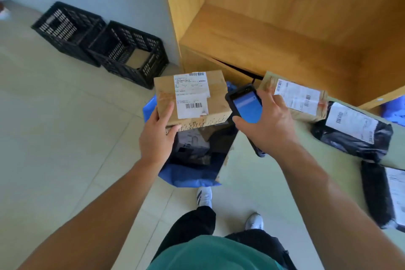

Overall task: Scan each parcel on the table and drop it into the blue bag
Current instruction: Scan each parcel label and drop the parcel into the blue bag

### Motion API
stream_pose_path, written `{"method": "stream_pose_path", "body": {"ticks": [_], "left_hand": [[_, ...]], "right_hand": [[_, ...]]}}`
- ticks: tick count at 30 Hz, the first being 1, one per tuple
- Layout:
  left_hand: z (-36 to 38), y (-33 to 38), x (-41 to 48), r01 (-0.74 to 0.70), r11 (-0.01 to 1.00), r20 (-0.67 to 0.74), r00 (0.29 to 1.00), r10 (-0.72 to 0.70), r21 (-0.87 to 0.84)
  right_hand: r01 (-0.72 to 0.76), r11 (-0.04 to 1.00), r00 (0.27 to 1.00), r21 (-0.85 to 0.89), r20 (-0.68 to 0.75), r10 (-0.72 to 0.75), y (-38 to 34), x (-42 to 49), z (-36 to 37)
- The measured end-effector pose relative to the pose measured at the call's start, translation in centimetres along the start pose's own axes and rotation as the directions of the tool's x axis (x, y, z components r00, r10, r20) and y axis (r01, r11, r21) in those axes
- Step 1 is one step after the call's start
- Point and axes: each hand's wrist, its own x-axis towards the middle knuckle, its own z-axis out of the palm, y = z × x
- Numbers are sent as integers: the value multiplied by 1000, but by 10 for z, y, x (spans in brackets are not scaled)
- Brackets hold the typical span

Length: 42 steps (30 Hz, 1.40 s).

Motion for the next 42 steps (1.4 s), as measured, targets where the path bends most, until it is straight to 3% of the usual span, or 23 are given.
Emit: {"method": "stream_pose_path", "body": {"ticks": [7,13,19,29,42], "left_hand": [[21,-62,-27,1,997,174,985,13,-81],[32,-72,-53,178,982,410,901,-140,-56],[26,-65,-44,154,988,350,927,-137,-22],[31,-8,-12,11,996,321,947,19,-91],[66,165,11,-307,944,344,879,330,-121]], "right_hand": [[-18,999,999,-33,36,19,-17,0,22],[-25,999,999,-49,19,26,-18,-1,22],[-44,999,999,-28,6,44,-14,-2,18],[-85,996,996,39,-38,86,17,-13,-1],[-265,959,944,100,-178,279,118,-56,-77]]}}
